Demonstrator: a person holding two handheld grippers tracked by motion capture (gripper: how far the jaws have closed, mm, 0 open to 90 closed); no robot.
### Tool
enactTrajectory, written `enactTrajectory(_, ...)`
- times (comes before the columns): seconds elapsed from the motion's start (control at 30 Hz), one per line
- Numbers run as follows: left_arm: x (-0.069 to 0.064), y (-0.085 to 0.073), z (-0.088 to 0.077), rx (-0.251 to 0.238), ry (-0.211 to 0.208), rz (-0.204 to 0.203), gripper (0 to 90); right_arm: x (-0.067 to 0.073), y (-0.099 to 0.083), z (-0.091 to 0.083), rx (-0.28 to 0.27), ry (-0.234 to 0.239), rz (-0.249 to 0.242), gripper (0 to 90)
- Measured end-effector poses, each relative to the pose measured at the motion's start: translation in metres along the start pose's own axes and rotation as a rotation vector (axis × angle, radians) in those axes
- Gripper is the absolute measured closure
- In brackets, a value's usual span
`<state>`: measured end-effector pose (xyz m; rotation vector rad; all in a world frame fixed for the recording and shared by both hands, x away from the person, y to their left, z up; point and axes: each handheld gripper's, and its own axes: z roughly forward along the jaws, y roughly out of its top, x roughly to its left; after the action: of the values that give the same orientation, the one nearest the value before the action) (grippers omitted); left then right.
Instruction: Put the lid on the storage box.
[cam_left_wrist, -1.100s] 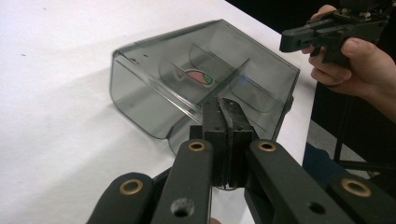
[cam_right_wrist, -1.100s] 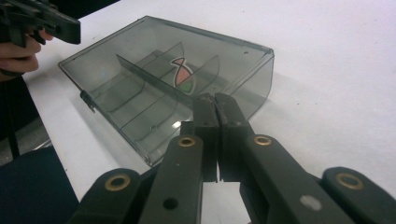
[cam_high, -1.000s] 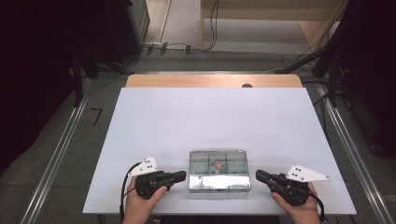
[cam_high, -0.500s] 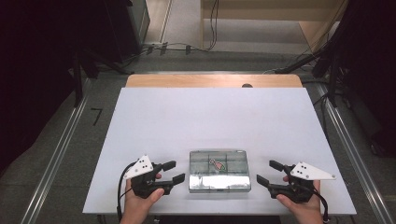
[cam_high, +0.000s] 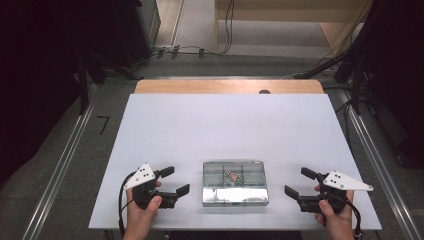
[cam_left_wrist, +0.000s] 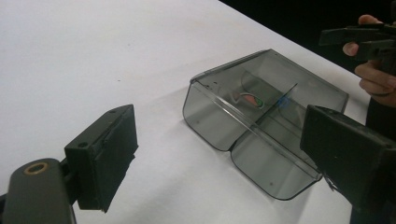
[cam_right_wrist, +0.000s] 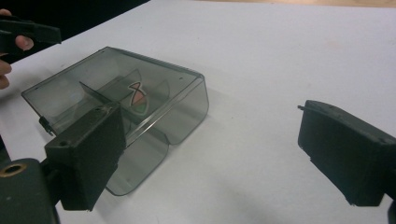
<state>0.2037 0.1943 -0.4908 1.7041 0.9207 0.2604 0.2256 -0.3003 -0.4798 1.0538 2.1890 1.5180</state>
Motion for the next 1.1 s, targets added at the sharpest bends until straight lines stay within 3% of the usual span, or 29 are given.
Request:
enactTrajectory(0.03, 0.001, 0.000, 0.000, 0.003, -0.003, 0.006, 5.9, -0.003, 0.000, -0.002, -0.006, -0.001, -0.003, 6.2)
enactTrajectory(0.2, 0.006, -0.001, -0.003, 0.002, -0.005, 0.005, 2.5, -0.011, -0.002, -0.005, -0.013, -0.015, -0.001, 6.2)
enactTrajectory(0.4, 0.011, -0.003, -0.007, 0.006, 0.028, 0.030, 0.0, -0.018, -0.003, -0.008, -0.012, -0.020, 0.003, 3.3)
enactTrajectory(0.77, 0.021, -0.006, -0.016, 0.018, 0.080, 0.062, 0.0, -0.028, -0.005, -0.011, -0.005, -0.071, -0.034, 2.3)
enactTrajectory(1.1, 0.031, -0.008, -0.022, 0.033, 0.110, 0.078, 0.0, -0.040, -0.008, -0.013, -0.008, -0.088, -0.024, 0.4)
